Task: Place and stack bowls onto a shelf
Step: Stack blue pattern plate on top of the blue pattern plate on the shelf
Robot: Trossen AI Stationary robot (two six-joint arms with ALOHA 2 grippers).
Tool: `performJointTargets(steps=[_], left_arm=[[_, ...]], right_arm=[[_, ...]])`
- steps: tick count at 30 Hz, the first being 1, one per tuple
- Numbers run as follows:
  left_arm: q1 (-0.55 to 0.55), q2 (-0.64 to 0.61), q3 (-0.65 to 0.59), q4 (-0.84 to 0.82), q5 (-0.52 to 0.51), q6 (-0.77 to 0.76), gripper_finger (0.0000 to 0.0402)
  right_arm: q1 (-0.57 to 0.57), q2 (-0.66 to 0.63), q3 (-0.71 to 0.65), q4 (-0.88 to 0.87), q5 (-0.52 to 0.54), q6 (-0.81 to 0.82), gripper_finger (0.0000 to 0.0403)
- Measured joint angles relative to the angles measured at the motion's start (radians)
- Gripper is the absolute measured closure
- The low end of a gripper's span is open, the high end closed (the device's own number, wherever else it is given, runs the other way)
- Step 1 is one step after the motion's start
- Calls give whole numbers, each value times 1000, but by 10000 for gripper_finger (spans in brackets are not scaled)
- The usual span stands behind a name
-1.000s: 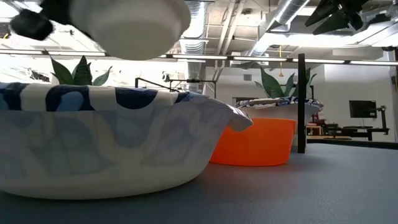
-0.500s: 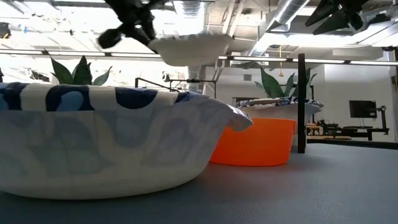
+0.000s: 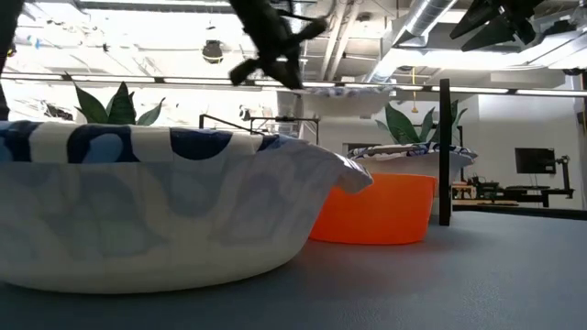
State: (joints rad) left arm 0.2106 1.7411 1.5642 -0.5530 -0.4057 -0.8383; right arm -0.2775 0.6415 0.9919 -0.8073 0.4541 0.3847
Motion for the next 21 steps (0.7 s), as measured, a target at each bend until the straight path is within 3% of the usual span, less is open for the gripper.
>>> performJointTargets(steps=[10,21], left_arm=[[7,241,313,-130,11,124,401],[-13,293,348,-134,120,121,401]], right_arm=[[0,0,0,0,0,0,147],[0,0,0,0,23,-16,147]])
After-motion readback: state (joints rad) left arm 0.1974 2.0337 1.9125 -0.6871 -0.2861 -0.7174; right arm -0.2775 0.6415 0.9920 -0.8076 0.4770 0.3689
